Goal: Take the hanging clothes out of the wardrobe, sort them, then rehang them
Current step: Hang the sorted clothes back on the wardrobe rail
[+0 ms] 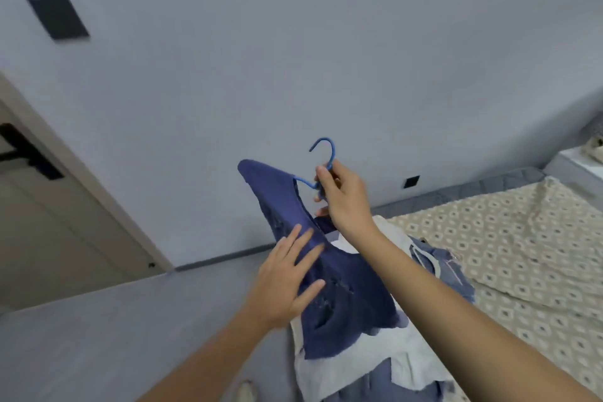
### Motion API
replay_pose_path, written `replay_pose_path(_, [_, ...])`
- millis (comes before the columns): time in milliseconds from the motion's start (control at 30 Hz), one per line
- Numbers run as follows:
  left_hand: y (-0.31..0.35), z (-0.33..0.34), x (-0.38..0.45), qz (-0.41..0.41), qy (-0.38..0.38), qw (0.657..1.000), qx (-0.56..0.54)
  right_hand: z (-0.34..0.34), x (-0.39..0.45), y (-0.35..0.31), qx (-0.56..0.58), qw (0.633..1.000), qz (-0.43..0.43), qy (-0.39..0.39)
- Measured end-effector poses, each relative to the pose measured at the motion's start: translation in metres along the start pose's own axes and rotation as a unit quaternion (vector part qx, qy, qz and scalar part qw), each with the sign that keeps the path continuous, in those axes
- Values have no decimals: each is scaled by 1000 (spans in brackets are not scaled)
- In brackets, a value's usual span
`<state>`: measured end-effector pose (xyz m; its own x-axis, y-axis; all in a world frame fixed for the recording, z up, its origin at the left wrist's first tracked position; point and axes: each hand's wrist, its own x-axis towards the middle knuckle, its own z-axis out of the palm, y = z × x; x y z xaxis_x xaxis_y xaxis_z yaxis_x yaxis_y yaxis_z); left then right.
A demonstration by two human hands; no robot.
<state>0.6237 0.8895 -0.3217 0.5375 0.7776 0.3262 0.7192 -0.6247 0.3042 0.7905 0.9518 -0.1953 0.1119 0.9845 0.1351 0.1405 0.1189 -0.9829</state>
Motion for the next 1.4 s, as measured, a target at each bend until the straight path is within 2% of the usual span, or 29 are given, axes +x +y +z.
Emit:
replay_pose_path(100, [9,-56,-43,-57,31,998,24,43,-31,-54,-9,997,-51,-55])
replay_pose_path(300, [23,-141,-139,-142,68,987,40,122,-102,-125,-8,986,-92,-140])
replay_pose_path(500, [43,-185,-258,-198,85,975,60,185,-185,-157,-43,966,-121,-222])
replay_pose_path(733, [90,-228,-372,-271,130,952,59,239,-306,-182,-16,956,-115,-268])
replay_pose_path(933, [124,-247,-450,-330,110,932,101,273,-384,-196,18,939,-111,-325])
replay_pose_path(1167, [175,-246,-537,-394,131,903,109,296,-449,-199,62,876,-138,-458])
replay_pose_path(1400, [253,-244,-627,-498,196,834,132,351,-531,-195,83,799,-146,-578])
